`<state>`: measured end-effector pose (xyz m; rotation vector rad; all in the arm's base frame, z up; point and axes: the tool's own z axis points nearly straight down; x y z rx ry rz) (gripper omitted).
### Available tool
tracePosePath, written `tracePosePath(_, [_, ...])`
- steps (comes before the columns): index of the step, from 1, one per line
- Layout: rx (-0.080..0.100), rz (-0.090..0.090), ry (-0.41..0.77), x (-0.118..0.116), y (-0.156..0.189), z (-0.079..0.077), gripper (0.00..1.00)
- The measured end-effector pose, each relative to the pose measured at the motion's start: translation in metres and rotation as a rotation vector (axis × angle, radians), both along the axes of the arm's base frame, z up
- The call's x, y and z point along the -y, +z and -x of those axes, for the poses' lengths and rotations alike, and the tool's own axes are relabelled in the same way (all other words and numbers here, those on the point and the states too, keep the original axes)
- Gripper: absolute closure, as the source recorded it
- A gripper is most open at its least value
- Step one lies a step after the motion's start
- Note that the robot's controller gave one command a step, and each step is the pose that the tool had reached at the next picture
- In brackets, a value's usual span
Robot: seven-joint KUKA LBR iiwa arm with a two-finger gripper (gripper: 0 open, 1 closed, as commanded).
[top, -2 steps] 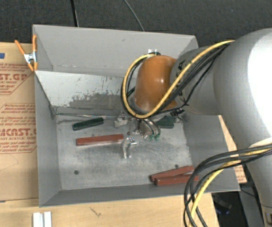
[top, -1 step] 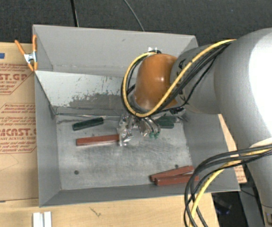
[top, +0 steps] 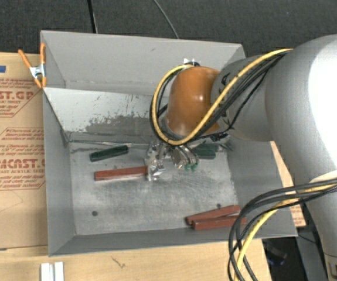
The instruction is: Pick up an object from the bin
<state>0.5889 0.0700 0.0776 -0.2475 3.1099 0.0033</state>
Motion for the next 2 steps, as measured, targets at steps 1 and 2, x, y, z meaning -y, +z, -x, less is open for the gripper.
tracePosePath(1, [-0.015, 0.001, -0.066, -0.0066, 0.1562, 0.0079, 1.00])
tracePosePath(2, [-0.018, 0.002, -0.066, -0.0065, 0.1549, 0.0086, 1.00])
